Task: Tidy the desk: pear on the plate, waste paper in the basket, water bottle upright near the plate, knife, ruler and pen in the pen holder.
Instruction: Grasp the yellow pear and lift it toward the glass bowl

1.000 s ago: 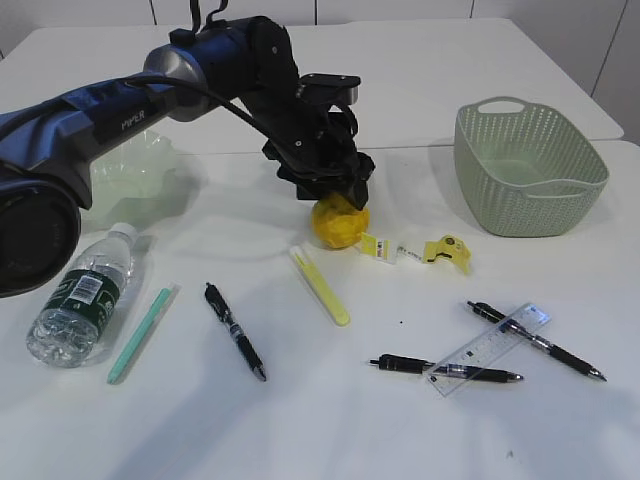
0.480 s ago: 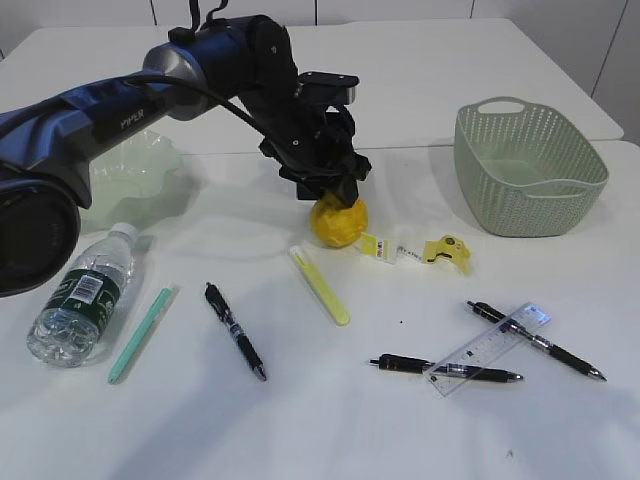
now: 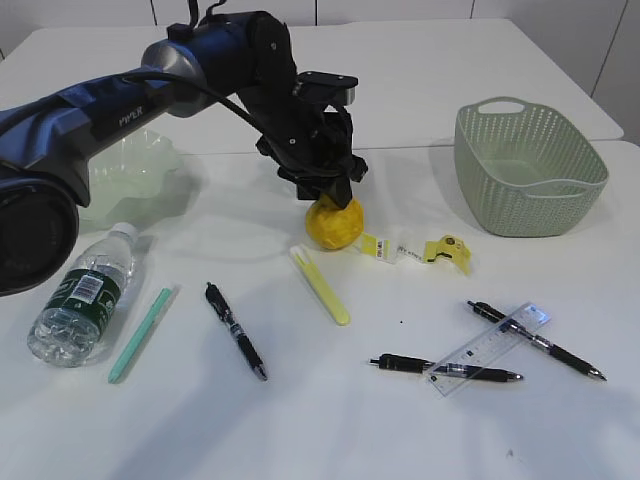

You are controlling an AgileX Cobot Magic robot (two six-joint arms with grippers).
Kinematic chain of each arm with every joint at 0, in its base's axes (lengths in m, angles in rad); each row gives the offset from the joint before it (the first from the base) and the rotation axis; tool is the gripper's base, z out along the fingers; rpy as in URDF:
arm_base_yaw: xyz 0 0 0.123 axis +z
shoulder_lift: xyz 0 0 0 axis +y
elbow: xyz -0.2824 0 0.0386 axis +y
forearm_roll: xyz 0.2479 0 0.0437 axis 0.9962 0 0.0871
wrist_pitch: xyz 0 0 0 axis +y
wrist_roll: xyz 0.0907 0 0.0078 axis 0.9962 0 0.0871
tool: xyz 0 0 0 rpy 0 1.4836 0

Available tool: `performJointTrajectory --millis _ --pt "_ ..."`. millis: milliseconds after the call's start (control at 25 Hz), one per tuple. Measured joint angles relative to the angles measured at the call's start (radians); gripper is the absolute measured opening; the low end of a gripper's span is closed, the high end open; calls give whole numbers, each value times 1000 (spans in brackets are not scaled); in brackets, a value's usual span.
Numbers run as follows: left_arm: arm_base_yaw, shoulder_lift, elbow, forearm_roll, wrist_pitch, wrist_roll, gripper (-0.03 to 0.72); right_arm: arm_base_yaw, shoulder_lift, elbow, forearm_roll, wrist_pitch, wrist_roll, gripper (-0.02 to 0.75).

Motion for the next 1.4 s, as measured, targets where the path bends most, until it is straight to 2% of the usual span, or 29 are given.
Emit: performJointTrajectory --millis 640,1040,1400 --pt "2 -12 -11 52 98 0 286 0 0 0 0 0 0 303" --pt "57 -40 -13 63 126 -22 289 0 0 0 0 0 0 303" --pt "79 -105 -13 63 129 -23 289 0 0 0 0 0 0 303"
